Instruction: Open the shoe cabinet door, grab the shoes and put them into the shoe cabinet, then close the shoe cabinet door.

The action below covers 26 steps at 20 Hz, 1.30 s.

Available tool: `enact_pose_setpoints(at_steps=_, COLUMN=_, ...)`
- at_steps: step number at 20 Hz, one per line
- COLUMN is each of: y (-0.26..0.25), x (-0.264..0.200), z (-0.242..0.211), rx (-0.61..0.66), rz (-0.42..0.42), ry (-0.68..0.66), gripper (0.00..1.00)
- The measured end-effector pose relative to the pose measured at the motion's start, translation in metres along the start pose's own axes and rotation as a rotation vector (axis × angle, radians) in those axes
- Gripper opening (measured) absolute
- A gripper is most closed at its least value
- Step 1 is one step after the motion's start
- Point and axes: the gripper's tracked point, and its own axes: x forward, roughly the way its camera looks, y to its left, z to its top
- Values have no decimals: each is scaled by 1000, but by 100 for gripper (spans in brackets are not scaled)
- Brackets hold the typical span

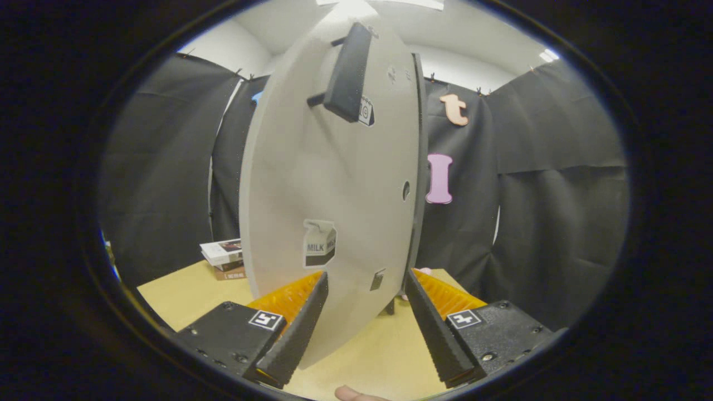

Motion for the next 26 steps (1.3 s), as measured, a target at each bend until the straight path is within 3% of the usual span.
enact_pose_setpoints(at_steps=7, y=96, x=83, z=-9, rx=103, rz=170, ry=40, gripper=94)
enact_pose_setpoints(at_steps=10, y=108, x=89, z=-10, rx=125, rz=173, ry=45, gripper=95)
enact_pose_setpoints(at_steps=12, y=115, x=81, z=-15, rx=130, rz=199, ry=54, gripper=95)
enact_pose_setpoints(at_steps=16, y=108, x=57, z=-13, rx=88, rz=159, ry=39, gripper=95)
enact_pose_setpoints(at_steps=21, y=105, x=-10, z=1, rx=27, rz=162, ry=-6, gripper=95)
enact_pose_setpoints(at_steps=26, y=87, x=-83, z=23, rx=-13, rz=106, ry=-73, gripper=96)
